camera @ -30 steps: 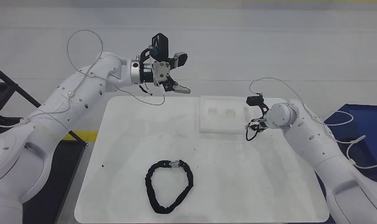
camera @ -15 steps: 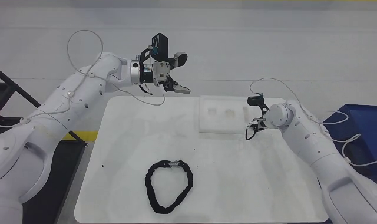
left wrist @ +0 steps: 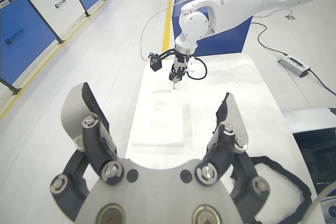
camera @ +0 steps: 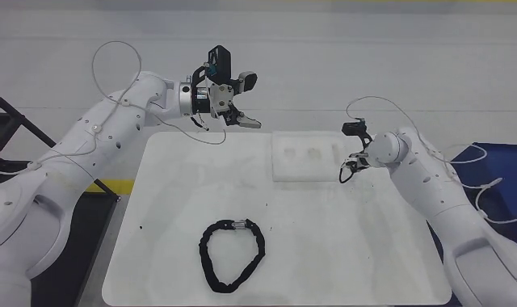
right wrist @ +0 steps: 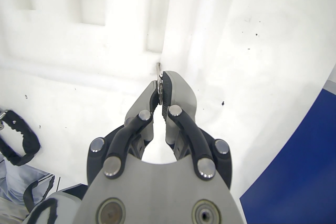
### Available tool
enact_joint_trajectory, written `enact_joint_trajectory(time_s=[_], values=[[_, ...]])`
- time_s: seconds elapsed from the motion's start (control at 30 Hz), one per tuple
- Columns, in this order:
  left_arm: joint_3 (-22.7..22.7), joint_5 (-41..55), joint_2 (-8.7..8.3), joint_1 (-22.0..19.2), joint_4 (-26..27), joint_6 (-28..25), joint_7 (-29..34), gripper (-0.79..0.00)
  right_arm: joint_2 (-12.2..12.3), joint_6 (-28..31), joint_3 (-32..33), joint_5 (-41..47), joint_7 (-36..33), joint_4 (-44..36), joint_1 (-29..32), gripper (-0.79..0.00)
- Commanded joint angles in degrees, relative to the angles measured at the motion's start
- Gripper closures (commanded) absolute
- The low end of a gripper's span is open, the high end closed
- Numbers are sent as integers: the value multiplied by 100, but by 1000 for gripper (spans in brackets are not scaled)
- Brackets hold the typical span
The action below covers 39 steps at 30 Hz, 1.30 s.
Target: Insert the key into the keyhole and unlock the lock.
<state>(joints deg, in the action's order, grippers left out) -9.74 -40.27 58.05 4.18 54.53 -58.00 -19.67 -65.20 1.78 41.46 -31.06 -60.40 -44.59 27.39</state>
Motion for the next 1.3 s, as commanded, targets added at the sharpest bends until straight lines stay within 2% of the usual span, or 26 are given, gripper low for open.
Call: enact_joint_trajectory(time_s=[0.0,0.3,0.4,0.57,0.83,1.0,1.27], values=[[0,0,0,0,1,0,0,-785,86,38,168,46,-125,-237,68,0],[0,0,0,0,1,0,0,-785,566,976,1356,1204,-884,-1669,863,0],[0,0,0,0,1,0,0,-785,707,1555,1784,1789,-1034,-2216,1260,0],[0,0,0,0,1,0,0,-785,868,2108,2377,2815,-1196,-2811,1803,0],[0,0,0,0,1,0,0,-785,1015,2828,3175,4703,-1386,-2961,2346,0],[0,0,0,0,1,0,0,-785,1062,2972,3380,5386,-1238,-2845,2508,0],[0,0,0,0,1,0,0,-785,1061,2989,3383,5499,-1221,-2814,2527,0]])
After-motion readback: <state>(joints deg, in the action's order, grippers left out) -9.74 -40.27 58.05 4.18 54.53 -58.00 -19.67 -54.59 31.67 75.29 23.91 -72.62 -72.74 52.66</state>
